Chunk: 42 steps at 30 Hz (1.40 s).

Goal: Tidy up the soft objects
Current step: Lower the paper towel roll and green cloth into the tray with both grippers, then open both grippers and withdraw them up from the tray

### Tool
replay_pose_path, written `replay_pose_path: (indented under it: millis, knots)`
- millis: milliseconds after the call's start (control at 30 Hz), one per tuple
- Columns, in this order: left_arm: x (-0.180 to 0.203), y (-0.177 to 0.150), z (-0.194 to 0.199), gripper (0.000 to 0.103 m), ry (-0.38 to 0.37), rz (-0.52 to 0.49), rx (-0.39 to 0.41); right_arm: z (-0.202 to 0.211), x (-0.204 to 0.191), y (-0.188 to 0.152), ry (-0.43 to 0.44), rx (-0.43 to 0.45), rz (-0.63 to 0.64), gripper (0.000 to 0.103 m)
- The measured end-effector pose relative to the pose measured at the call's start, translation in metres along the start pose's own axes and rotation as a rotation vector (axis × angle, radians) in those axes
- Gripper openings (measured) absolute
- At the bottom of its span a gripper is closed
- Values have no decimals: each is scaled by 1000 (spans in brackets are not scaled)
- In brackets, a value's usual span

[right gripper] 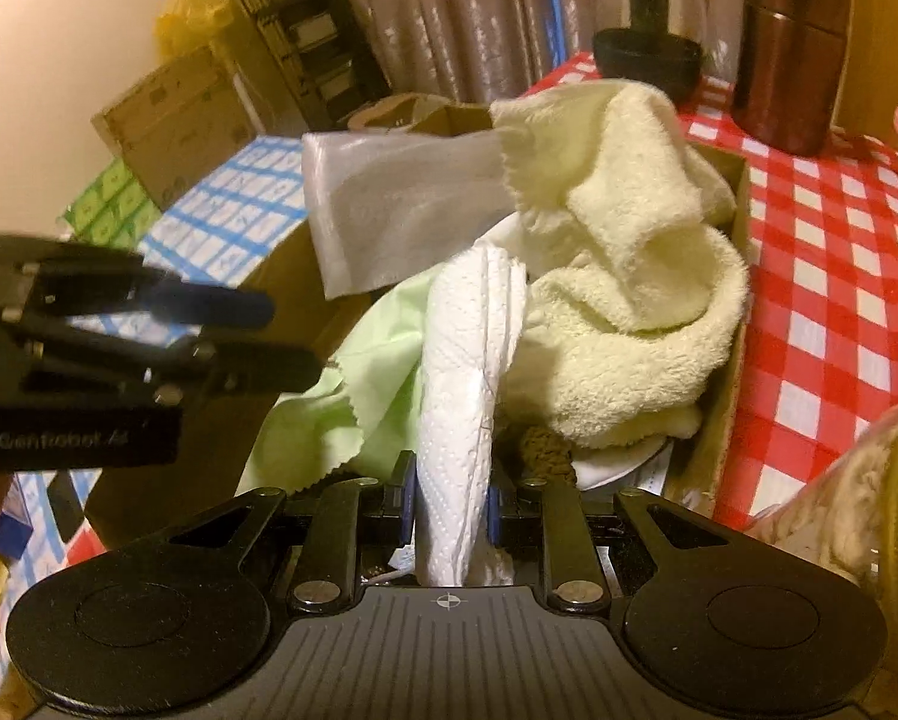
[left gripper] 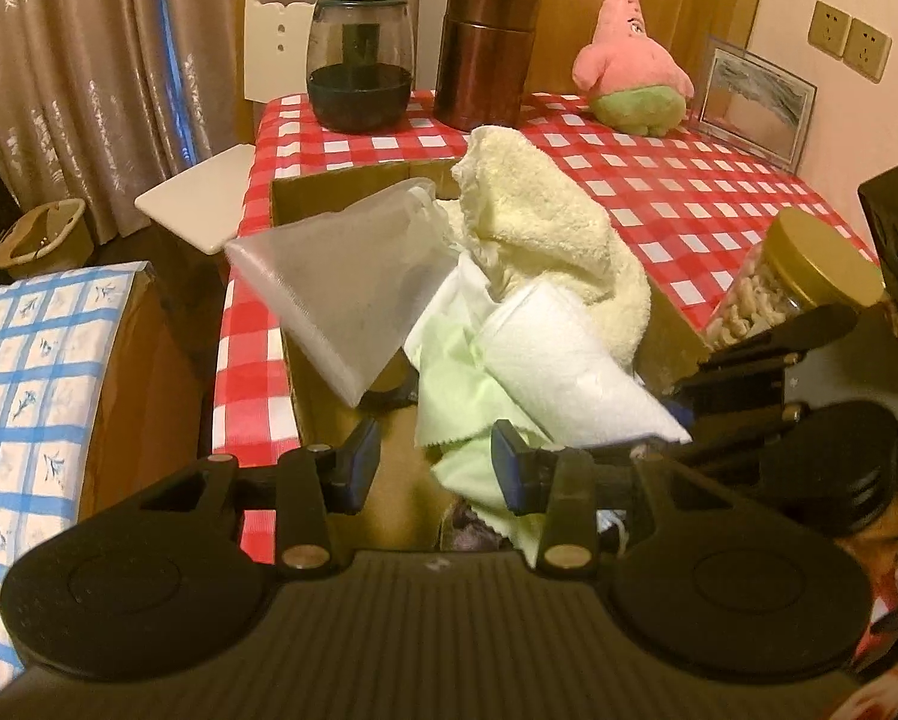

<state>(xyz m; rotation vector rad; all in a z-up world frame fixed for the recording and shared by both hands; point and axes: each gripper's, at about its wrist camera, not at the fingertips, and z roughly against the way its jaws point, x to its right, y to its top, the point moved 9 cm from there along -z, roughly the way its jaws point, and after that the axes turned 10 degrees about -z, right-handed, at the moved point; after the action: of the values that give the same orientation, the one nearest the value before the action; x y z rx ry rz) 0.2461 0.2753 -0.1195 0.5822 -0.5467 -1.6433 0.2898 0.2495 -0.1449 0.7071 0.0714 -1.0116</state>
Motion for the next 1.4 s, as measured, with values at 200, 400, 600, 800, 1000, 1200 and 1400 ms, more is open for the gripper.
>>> replay_pose_path:
  millis: [200,400,600,800,1000,1200,1400]
  knots:
    - [0,-4,12,37,9,22,14,26,-3,1,25,66,-10,51]
    - [8,-5,21,37,18,-12,15,55,-6,6,3,166,31,51]
    - [19,-7,22,30,7,-2,13,52,-6,2,-42,177,91,20]
    - [33,-14,16,27,5,15,-4,37,-8,-5,-42,127,110,20]
    - [33,-17,23,27,23,37,4,37,-15,-5,0,112,93,20]
    - [26,-26,46,30,89,87,18,66,-13,-11,-20,146,81,23]
    - [26,-29,76,66,172,143,95,104,-9,-24,-41,178,39,54]
